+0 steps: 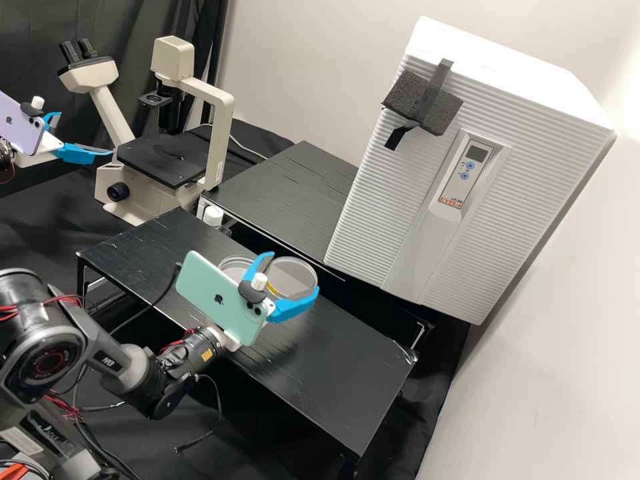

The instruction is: Close the petri dish lid.

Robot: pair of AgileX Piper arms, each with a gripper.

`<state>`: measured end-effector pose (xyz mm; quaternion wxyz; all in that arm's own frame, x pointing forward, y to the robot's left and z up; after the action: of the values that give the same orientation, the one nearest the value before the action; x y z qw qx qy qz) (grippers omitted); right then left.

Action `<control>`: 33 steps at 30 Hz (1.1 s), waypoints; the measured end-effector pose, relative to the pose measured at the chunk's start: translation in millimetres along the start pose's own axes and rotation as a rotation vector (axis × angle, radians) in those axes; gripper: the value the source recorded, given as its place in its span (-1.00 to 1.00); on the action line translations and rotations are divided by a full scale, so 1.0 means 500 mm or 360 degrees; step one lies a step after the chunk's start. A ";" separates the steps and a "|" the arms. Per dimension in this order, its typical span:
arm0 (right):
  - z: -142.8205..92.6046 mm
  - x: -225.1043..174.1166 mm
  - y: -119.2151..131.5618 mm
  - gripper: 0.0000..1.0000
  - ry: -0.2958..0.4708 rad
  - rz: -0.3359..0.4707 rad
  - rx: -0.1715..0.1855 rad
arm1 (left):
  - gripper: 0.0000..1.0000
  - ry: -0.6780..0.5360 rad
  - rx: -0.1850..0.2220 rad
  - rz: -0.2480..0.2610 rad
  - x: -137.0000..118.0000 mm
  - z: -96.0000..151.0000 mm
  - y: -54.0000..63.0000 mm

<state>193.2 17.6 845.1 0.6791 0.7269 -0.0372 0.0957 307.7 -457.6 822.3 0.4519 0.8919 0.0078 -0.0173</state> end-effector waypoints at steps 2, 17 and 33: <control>-0.014 0.006 -0.009 -1.00 0.0039 -0.0018 0.0014 | 1.00 0.0000 0.0000 0.0000 0.000 0.000 0.000; -0.062 0.020 -0.097 -1.00 0.0160 -0.0255 -0.0103 | 1.00 0.0000 0.0000 0.0000 0.000 0.000 0.000; -0.069 0.015 -0.123 -1.00 0.0178 -0.0336 -0.0200 | 1.00 0.0000 0.0000 0.0000 0.000 0.000 0.000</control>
<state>208.7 57.0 788.2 0.7305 0.6764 0.0716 0.0615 307.7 -457.6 822.3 0.4519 0.8919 0.0078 -0.0173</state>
